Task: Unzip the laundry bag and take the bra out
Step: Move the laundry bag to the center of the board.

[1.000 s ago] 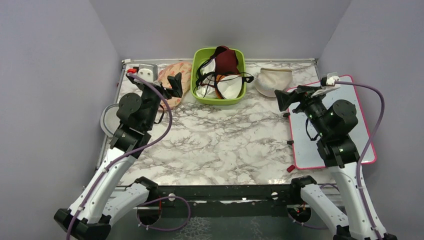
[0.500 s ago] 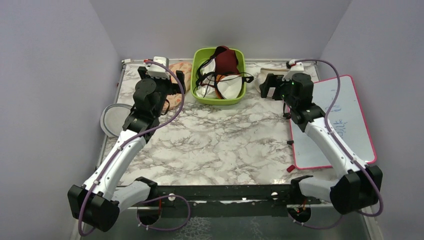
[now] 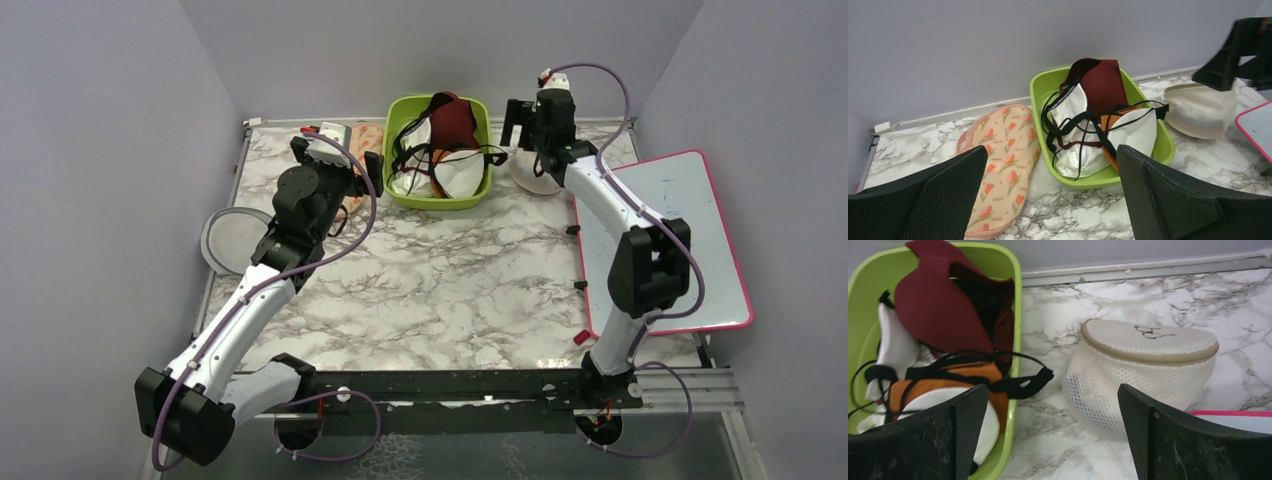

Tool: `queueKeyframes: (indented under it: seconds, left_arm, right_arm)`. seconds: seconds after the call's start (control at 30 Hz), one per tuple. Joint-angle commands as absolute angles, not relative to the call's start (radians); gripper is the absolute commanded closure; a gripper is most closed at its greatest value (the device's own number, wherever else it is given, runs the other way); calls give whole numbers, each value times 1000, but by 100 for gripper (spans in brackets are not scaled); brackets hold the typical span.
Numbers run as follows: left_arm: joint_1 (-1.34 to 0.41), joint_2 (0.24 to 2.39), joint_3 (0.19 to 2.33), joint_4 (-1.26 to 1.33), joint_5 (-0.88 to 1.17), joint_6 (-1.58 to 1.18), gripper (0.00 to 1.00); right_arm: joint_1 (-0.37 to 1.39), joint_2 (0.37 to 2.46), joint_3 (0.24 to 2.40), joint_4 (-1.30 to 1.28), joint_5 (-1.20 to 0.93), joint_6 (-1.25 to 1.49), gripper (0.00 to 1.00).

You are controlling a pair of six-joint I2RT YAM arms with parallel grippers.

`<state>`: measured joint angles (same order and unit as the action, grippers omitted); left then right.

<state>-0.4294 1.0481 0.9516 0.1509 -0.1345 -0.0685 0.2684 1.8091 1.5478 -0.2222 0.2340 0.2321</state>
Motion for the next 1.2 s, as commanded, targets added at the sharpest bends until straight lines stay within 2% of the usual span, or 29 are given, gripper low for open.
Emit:
queueKeyframes:
  seconds: [0.0, 0.27, 0.47, 0.63, 0.9, 1.17]
  left_arm:
    - [-471, 1027, 950, 195, -101, -43, 1]
    - [-516, 1017, 956, 194, -98, -23, 1]
    - [-529, 1016, 953, 200, -97, -17, 1]
    - [-535, 1016, 952, 203, -91, -20, 1]
    - [-540, 1023, 948, 207, -77, -35, 1]
    - [-540, 1044, 944, 210, -82, -53, 1]
  right_arm:
    - [238, 1947, 1716, -230, 368, 186, 0]
    - [172, 2285, 2115, -407, 349, 172, 0]
    - [131, 2357, 2158, -518, 190, 249, 0]
    - [129, 2197, 1887, -469, -13, 292, 0]
    - [135, 1873, 1257, -279, -356, 376, 0]
    - [253, 1605, 938, -276, -482, 308, 0]
